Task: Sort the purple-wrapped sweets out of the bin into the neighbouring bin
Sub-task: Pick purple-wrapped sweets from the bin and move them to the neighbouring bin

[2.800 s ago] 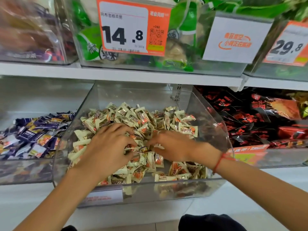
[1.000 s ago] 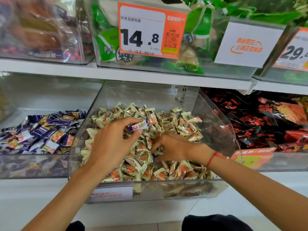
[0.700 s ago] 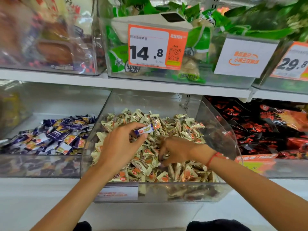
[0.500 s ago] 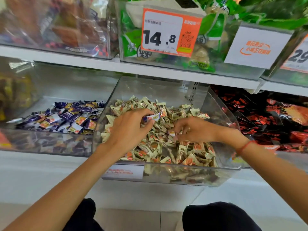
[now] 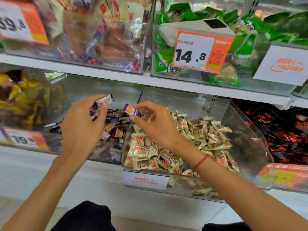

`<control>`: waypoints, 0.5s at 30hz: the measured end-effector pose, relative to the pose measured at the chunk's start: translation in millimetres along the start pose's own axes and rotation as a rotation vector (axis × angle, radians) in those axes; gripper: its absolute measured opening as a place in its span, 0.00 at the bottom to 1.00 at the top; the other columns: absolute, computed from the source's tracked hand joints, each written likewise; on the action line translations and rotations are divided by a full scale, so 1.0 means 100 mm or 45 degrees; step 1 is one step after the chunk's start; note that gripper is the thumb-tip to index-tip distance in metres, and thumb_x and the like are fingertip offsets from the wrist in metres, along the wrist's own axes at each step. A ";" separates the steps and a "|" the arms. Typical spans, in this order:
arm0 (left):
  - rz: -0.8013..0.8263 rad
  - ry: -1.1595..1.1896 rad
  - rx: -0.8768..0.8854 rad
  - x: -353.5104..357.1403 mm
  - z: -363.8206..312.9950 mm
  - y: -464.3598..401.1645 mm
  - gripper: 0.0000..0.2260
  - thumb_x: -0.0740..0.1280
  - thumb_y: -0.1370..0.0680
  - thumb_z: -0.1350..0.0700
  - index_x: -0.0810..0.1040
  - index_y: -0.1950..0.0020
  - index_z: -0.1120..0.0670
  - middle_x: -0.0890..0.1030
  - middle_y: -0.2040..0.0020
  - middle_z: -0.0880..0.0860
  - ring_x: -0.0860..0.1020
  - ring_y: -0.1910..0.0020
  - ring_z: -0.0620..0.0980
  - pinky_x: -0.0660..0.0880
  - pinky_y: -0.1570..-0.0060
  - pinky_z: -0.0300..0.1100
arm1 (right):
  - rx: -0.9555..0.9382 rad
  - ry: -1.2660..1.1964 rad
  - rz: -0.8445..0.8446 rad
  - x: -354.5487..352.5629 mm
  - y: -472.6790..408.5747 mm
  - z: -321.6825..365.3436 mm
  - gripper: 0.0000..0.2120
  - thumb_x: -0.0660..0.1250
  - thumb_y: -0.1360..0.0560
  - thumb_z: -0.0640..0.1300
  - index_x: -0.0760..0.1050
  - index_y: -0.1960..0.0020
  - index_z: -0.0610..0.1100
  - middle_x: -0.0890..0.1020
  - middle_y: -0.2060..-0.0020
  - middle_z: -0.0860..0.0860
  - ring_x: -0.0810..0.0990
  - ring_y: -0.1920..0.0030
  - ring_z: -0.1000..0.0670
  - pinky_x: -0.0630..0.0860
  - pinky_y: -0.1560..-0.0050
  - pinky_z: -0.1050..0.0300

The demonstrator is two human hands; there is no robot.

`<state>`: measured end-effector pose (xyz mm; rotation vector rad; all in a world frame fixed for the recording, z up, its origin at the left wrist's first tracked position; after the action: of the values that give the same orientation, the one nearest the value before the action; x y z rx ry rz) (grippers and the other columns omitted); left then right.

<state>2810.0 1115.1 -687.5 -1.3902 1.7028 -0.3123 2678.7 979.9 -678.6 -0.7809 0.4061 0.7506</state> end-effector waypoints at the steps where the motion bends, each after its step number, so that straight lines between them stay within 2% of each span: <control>1: 0.013 -0.094 0.025 0.00 0.09 -0.05 0.11 0.62 0.20 0.52 0.78 0.40 0.49 0.80 0.48 0.52 0.75 0.49 0.55 0.71 0.56 0.49 | -0.039 0.081 -0.006 0.11 -0.10 0.06 0.12 0.71 0.26 0.50 0.79 0.44 0.49 0.82 0.54 0.52 0.76 0.58 0.55 0.73 0.58 0.58; 3: 0.084 -0.236 0.078 0.05 0.25 -0.13 0.11 0.61 0.19 0.54 0.78 0.39 0.50 0.79 0.47 0.54 0.74 0.47 0.57 0.71 0.59 0.49 | -0.080 0.281 0.032 0.31 -0.30 0.11 0.12 0.70 0.26 0.50 0.80 0.43 0.49 0.83 0.51 0.52 0.76 0.53 0.55 0.69 0.55 0.62; 4: 0.149 -0.279 0.090 0.10 0.33 -0.16 0.12 0.61 0.19 0.54 0.78 0.38 0.51 0.79 0.46 0.55 0.74 0.46 0.57 0.72 0.60 0.49 | -0.073 0.358 0.087 0.40 -0.40 0.09 0.13 0.70 0.26 0.50 0.80 0.43 0.49 0.83 0.49 0.52 0.76 0.49 0.53 0.70 0.50 0.61; 6: 0.331 -0.340 0.113 0.21 0.48 -0.19 0.13 0.61 0.19 0.56 0.77 0.35 0.52 0.79 0.41 0.55 0.73 0.43 0.58 0.74 0.53 0.52 | -0.019 0.414 0.221 0.50 -0.51 0.04 0.13 0.69 0.25 0.50 0.80 0.41 0.51 0.83 0.46 0.52 0.76 0.42 0.48 0.71 0.40 0.52; 7: 0.419 -0.374 0.142 0.25 0.54 -0.19 0.14 0.62 0.20 0.57 0.76 0.34 0.53 0.78 0.39 0.55 0.72 0.41 0.58 0.74 0.47 0.53 | -0.007 0.408 0.256 0.48 -0.52 0.02 0.13 0.68 0.25 0.49 0.80 0.41 0.51 0.83 0.45 0.53 0.76 0.40 0.48 0.71 0.38 0.49; 9: 0.468 -0.387 0.222 0.28 0.55 -0.16 0.15 0.64 0.21 0.59 0.76 0.34 0.53 0.77 0.36 0.54 0.72 0.38 0.58 0.71 0.40 0.54 | -0.032 0.347 0.253 0.30 -0.46 -0.01 0.12 0.68 0.24 0.47 0.80 0.41 0.50 0.82 0.44 0.53 0.77 0.42 0.50 0.73 0.39 0.50; 11: 0.374 -0.261 0.249 0.21 0.41 -0.11 0.14 0.64 0.21 0.59 0.77 0.36 0.53 0.77 0.36 0.52 0.72 0.38 0.55 0.70 0.39 0.52 | -0.039 0.212 0.273 -0.01 -0.31 -0.07 0.11 0.69 0.24 0.44 0.80 0.42 0.48 0.82 0.45 0.53 0.79 0.45 0.54 0.74 0.43 0.58; 13: 0.306 -0.100 0.317 0.14 0.08 0.00 0.13 0.61 0.19 0.54 0.78 0.37 0.52 0.77 0.38 0.48 0.72 0.39 0.50 0.69 0.40 0.47 | 0.007 0.091 0.368 -0.33 -0.11 -0.18 0.10 0.70 0.24 0.43 0.81 0.44 0.47 0.83 0.48 0.54 0.79 0.49 0.57 0.73 0.47 0.65; 15: 0.414 0.048 0.455 0.17 -0.30 0.15 0.16 0.57 0.21 0.48 0.77 0.37 0.48 0.75 0.38 0.43 0.70 0.38 0.45 0.66 0.39 0.43 | 0.093 0.026 0.533 -0.55 0.11 -0.29 0.10 0.71 0.26 0.44 0.81 0.44 0.46 0.83 0.49 0.56 0.80 0.50 0.59 0.72 0.49 0.70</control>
<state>2778.3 1095.3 -688.4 -0.8399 1.7682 -0.4351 2631.8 938.6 -671.4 -0.6408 0.6225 1.1118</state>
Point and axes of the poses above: each hand's wrist, its own y-axis away from the middle knuckle, its own x-axis out of the palm, z = x × y, the point moved 3 cm from there along -y, towards the middle knuckle
